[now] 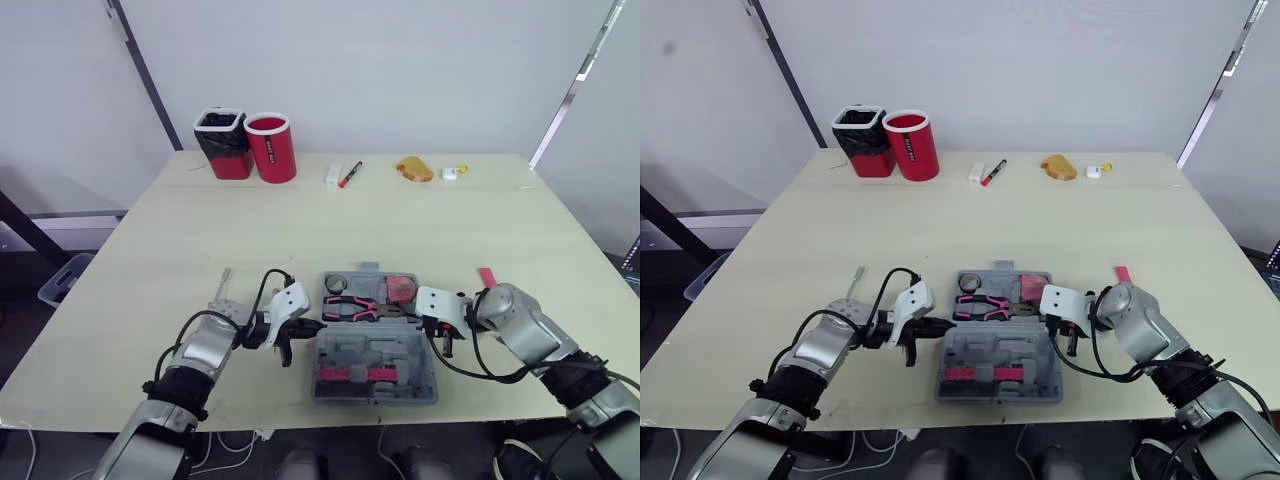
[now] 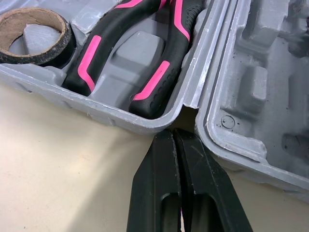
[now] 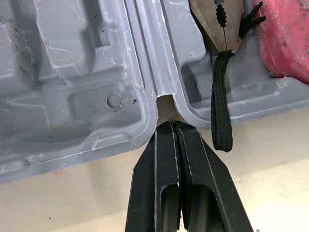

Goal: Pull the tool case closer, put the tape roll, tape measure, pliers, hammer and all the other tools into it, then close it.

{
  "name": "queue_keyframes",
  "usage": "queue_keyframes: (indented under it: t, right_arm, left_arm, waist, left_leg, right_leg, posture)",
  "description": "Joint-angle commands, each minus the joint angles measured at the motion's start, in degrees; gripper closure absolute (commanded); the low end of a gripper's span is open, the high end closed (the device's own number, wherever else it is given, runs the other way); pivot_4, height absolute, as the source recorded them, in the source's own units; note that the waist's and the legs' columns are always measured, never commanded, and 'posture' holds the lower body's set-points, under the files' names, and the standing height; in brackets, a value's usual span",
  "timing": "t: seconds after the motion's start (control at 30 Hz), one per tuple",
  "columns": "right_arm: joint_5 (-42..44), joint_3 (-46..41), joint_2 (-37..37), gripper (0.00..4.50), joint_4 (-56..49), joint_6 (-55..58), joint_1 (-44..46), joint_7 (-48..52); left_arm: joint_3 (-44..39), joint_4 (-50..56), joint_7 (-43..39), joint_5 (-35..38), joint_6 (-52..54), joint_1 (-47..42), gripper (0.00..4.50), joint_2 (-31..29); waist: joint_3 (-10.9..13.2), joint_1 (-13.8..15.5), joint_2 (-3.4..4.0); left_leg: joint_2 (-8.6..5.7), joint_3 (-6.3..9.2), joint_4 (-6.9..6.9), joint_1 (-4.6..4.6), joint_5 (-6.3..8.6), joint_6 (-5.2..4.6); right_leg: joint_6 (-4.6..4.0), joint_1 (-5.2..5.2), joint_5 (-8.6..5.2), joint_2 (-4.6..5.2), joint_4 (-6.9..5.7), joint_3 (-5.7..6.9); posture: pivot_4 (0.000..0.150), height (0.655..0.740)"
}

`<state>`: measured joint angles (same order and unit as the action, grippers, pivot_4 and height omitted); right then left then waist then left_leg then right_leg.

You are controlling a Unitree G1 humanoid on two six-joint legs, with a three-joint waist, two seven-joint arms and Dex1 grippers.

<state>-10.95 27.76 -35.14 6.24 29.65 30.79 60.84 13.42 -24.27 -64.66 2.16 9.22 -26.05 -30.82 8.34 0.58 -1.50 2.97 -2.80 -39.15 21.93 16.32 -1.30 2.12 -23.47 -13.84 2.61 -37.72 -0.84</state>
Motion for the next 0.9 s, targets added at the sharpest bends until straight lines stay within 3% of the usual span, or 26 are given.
queue_keyframes:
  t: [0.03,0.4,0.53,0.73,0.77,0.83,0.9]
  right_arm:
    - [0.0,0.1,1.1,4.44,0.3,-1.3,0.8,-0.3]
    - [0.3,-1.0,-0.3,4.44,-1.6,-0.8,0.0,0.2]
    - [7.1,-10.0,-1.5,4.44,-8.0,3.2,-4.8,-0.3]
    - [19.4,-27.5,0.5,4.44,-16.4,-1.1,-16.6,-4.1]
    - [21.3,-30.8,0.4,4.21,-17.9,-3.7,-20.0,-3.7]
    - [24.1,-36.2,-0.4,3.62,-20.8,-7.1,-26.7,-3.1]
    - [26.3,-40.6,-1.1,2.76,-22.8,-8.4,-32.2,-3.2]
  left_arm:
    - [0.7,0.5,0.8,-0.4,-0.5,-0.5,4.38,1.4]
    - [-0.3,1.8,1.1,-0.3,-0.4,1.2,4.38,0.7]
    - [-6.2,6.1,0.7,4.9,-1.2,5.7,4.38,-1.0]
    - [-17.1,17.7,1.1,17.3,3.5,16.0,4.38,-1.9]
    - [-20.0,20.0,0.7,20.1,4.3,18.8,4.46,-2.2]
    - [-25.1,22.2,0.7,24.0,5.9,24.0,3.89,-3.4]
    - [-29.3,23.1,1.1,26.5,6.5,27.9,3.17,-4.4]
  waist:
    - [0.0,0.0,0.0]
    - [0.0,0.0,0.0]
    - [0.0,0.0,0.01]
    - [0.0,0.0,0.01]
    - [0.0,0.0,0.02]
    - [0.0,0.1,0.01]
    - [0.0,0.1,0.01]
  left_leg:
    - [0.0,0.0,0.0,0.0,0.0,0.0]
    - [0.0,0.01,0.0,0.01,0.0,0.0]
    - [0.0,0.01,0.02,0.06,0.0,0.0]
    - [0.1,0.16,0.36,0.29,0.02,0.0]
    - [0.11,0.17,0.45,0.27,0.02,0.0]
    - [0.1,0.17,0.63,0.22,0.03,0.0]
    - [0.14,0.17,0.8,0.09,0.03,0.0]
  right_leg:
    - [0.0,0.0,0.0,0.0,0.0,0.0]
    - [0.0,0.0,0.0,0.0,0.01,0.0]
    - [0.0,-0.03,0.0,0.0,0.02,0.0]
    - [0.22,-0.19,0.12,0.03,0.45,0.08]
    - [0.23,-0.17,0.12,0.03,0.56,0.08]
    - [0.24,-0.14,0.12,0.05,0.72,0.04]
    - [0.25,-0.01,0.11,0.07,0.93,0.04]
  posture:
    - [0.15,0.74]
    - [0.15,0.74]
    - [0.15,0.74]
    - [0.15,0.74]
    - [0.15,0.74]
    - [0.15,0.74]
    - [0.15,0.74]
